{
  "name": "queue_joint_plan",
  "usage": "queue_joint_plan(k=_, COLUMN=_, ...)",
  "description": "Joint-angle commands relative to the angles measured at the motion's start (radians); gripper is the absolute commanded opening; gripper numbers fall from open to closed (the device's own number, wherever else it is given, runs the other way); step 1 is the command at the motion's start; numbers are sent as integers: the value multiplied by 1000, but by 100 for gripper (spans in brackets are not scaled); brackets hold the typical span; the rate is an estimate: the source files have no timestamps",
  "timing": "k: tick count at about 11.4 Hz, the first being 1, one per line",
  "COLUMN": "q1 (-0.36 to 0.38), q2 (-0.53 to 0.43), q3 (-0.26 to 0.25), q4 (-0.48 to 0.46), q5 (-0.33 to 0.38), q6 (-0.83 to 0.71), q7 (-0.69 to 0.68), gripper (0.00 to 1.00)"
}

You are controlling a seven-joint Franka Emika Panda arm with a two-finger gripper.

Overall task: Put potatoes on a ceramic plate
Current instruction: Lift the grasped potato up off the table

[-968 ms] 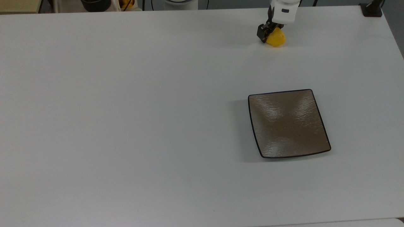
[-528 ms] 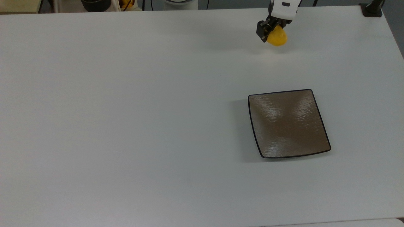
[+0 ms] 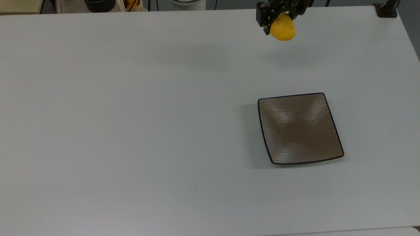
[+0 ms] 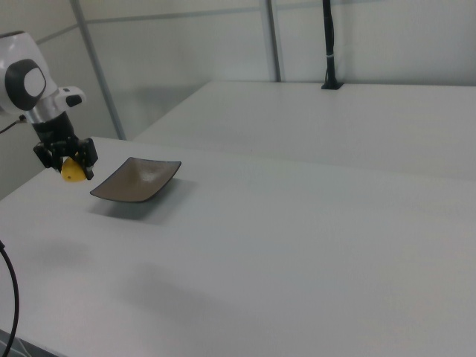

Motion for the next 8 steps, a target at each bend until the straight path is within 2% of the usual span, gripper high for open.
queue_joint_plan(k=1, q1=17, q2=38, q3=-34, q4=90, q5=-8, q6=-45, q7=13, gripper=6)
queue_joint_plan(k=6, q1=24, q2=192, q3=-88, q4=258, q5=-11, q6=-19, q7=46, gripper=6)
queue_joint_plan(k=8, q1=33, q2=260, q3=-103, q4=291, q5=-11, q6=109, q7=88, gripper=7)
